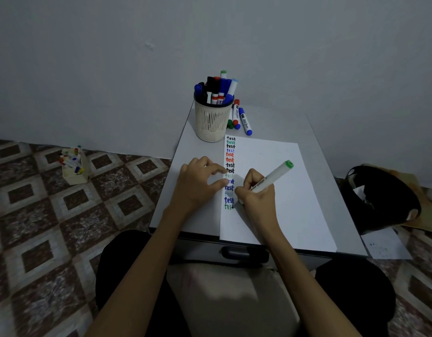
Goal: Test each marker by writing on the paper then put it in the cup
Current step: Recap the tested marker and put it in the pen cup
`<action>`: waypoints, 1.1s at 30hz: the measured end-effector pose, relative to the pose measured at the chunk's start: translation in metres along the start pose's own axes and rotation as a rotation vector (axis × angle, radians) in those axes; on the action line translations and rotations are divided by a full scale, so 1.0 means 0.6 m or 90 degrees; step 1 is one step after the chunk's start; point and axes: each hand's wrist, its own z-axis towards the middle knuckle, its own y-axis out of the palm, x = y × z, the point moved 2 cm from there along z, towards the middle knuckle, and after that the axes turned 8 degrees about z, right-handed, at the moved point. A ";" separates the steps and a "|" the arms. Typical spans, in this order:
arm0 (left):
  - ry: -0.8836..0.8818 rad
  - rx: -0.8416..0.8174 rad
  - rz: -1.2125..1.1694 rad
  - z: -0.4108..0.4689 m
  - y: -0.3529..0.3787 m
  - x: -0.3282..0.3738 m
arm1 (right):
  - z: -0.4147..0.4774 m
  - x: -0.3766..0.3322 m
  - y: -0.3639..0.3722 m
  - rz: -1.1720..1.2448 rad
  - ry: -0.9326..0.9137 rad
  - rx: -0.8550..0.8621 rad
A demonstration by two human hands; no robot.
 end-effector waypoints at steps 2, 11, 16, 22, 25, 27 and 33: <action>0.001 0.000 -0.003 0.000 0.000 -0.001 | -0.001 -0.003 0.002 0.013 0.018 -0.016; -0.033 -0.014 -0.214 0.007 -0.011 0.005 | -0.003 -0.008 -0.021 0.241 0.027 0.107; -0.152 0.009 -0.475 0.008 -0.030 0.001 | 0.004 -0.008 -0.023 0.407 0.052 0.131; -0.202 -0.036 -0.530 0.003 -0.034 0.000 | 0.007 -0.022 -0.029 0.496 0.093 0.143; -0.186 -0.035 -0.508 0.003 -0.032 -0.007 | 0.009 -0.035 -0.041 0.419 0.062 0.144; -0.146 -0.019 -0.484 0.005 -0.032 -0.011 | 0.012 -0.039 -0.049 0.353 0.029 0.132; -0.148 -0.050 -0.529 0.005 -0.032 -0.009 | 0.015 -0.037 -0.057 0.273 0.001 0.092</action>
